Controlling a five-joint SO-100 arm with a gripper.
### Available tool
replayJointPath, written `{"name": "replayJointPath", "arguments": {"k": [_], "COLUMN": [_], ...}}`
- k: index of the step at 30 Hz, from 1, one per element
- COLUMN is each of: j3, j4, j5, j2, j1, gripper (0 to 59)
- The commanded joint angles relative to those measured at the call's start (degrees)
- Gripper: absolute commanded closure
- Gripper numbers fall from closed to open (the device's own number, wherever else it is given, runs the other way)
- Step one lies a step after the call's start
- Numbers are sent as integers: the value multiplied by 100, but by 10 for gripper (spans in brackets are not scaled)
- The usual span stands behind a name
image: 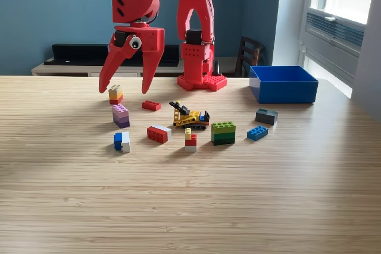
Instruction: Grasp a lego block and put it in the bin.
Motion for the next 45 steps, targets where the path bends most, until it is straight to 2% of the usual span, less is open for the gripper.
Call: {"name": "replayJointPath", "arguments": {"k": [1,23,33,42,45], "j3": [-800,-2769,-3032,-2971,-2927], "j4": [18,9,-26,-35,-79], "j5": [97,782,1195,1433,1521], "j2": [-325,-2320,-2830,-2909,-2909], "j1": [-70,-220,-378,-378,-316], "gripper": [179,192,236,258,287]}}
